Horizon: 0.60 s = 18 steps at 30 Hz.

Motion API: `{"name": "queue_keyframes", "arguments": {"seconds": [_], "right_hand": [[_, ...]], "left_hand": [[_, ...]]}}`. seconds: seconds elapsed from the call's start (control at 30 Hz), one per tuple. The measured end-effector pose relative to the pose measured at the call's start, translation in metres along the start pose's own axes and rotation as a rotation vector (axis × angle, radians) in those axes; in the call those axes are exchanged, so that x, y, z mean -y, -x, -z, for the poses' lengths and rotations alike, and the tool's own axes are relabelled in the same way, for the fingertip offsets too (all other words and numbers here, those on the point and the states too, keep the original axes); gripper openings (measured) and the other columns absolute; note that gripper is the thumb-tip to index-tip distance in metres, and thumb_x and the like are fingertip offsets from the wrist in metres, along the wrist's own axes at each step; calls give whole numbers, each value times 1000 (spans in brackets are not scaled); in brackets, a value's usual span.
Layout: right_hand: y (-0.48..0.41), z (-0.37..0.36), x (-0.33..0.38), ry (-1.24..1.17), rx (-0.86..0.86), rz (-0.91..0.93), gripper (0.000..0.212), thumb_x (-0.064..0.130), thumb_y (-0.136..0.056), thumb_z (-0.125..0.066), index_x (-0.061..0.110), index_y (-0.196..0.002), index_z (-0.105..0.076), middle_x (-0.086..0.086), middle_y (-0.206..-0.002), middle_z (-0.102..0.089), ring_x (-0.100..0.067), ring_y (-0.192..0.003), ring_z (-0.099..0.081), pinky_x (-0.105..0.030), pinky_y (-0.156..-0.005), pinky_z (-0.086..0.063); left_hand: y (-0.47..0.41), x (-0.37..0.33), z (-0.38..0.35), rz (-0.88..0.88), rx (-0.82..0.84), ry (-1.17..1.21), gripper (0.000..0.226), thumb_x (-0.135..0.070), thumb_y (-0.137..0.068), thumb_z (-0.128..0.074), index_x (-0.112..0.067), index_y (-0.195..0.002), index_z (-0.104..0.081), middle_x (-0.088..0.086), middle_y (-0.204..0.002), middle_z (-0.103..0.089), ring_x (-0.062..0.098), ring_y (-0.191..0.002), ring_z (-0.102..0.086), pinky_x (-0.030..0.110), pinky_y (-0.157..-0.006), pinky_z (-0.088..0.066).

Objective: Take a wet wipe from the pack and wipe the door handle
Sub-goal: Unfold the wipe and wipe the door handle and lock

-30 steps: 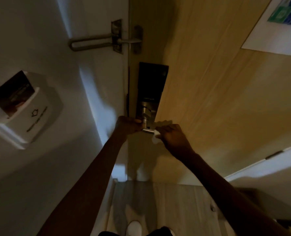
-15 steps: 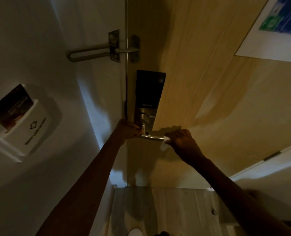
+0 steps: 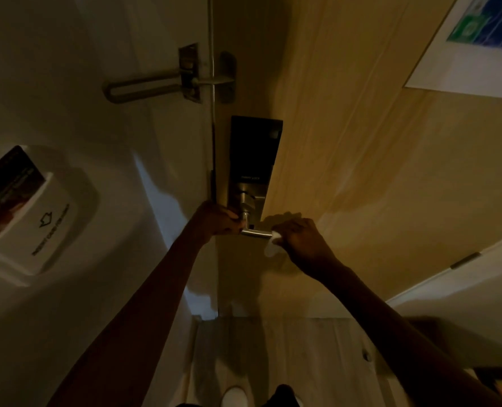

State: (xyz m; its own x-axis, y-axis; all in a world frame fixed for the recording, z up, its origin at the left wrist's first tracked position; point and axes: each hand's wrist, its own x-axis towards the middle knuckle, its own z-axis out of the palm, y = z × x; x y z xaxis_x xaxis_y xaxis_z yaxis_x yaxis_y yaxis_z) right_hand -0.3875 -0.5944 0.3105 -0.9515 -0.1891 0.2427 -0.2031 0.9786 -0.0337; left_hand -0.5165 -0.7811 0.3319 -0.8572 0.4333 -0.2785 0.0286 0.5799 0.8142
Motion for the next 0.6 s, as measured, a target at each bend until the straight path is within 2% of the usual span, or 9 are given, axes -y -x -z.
{"name": "queue_keyframes", "arguments": {"seconds": [0.1,0.2,0.27,0.33,0.4,0.47,0.5,0.53,0.6], "right_hand": [[-23,-11,16,-66,87,55,16,18,-85,-68,16,-101,-68,-8,-103,-67,-27,-101,-60,-45,-85,-49],[-14,1,4,-120,58,95,14,15,-86,-68,11,-99,-65,-11,-93,-69,-25,-86,-66,-41,-75,-56],[-1,11,-15,-155,41,60,12,16,-91,-63,9,-100,-63,-11,-89,-68,-25,-80,-67,-40,-71,-58],[-5,13,-12,-171,124,18,15,18,-95,-55,7,-102,-63,-11,-93,-68,-26,-84,-66,-38,-75,-55],[-23,12,1,-250,221,-40,27,26,-99,-45,7,-106,-62,-13,-99,-66,-28,-90,-64,-31,-76,-47],[-37,12,9,-245,270,-33,36,30,-99,-40,5,-111,-63,-17,-105,-65,-32,-96,-61,-30,-77,-38],[-38,14,8,-224,283,-2,37,29,-100,-41,4,-113,-64,-19,-110,-65,-34,-101,-60,-30,-79,-38],[-36,18,4,-216,288,27,37,29,-100,-42,4,-116,-64,-20,-115,-64,-34,-106,-59,-32,-84,-40],[-25,23,-8,-194,235,-7,47,40,-98,-35,8,-116,-65,-15,-123,-63,-30,-113,-57,-35,-93,-39]], "left_hand": [[3,-2,2,-4,20,-51,26,-20,-86,-63,1,-101,-67,16,-98,-68,24,-99,-63,22,-81,-47],[1,5,1,-67,52,-47,24,-13,-85,-64,1,-104,-67,18,-103,-67,25,-103,-63,31,-93,-49],[-4,12,1,-63,46,-28,22,-9,-82,-67,2,-101,-68,18,-102,-69,12,-92,-67,26,-90,-51],[-5,11,2,-42,6,113,15,-3,-76,-73,-2,-90,-70,15,-92,-70,5,-73,-65,29,-88,-55],[-4,11,5,54,45,246,15,-2,-73,-76,-11,-83,-69,5,-82,-69,9,-72,-64,34,-87,-57],[-6,13,6,29,59,243,17,1,-73,-75,-14,-78,-67,-8,-70,-69,8,-70,-65,39,-90,-55],[-5,12,7,9,51,244,20,4,-73,-75,-14,-74,-67,-14,-64,-69,6,-69,-64,41,-92,-53],[-5,11,7,10,45,256,22,5,-73,-74,-15,-72,-66,-16,-62,-69,7,-69,-64,41,-92,-53],[-5,7,8,60,64,232,21,4,-75,-72,-17,-75,-65,-7,-73,-69,12,-73,-65,32,-82,-58]]}}
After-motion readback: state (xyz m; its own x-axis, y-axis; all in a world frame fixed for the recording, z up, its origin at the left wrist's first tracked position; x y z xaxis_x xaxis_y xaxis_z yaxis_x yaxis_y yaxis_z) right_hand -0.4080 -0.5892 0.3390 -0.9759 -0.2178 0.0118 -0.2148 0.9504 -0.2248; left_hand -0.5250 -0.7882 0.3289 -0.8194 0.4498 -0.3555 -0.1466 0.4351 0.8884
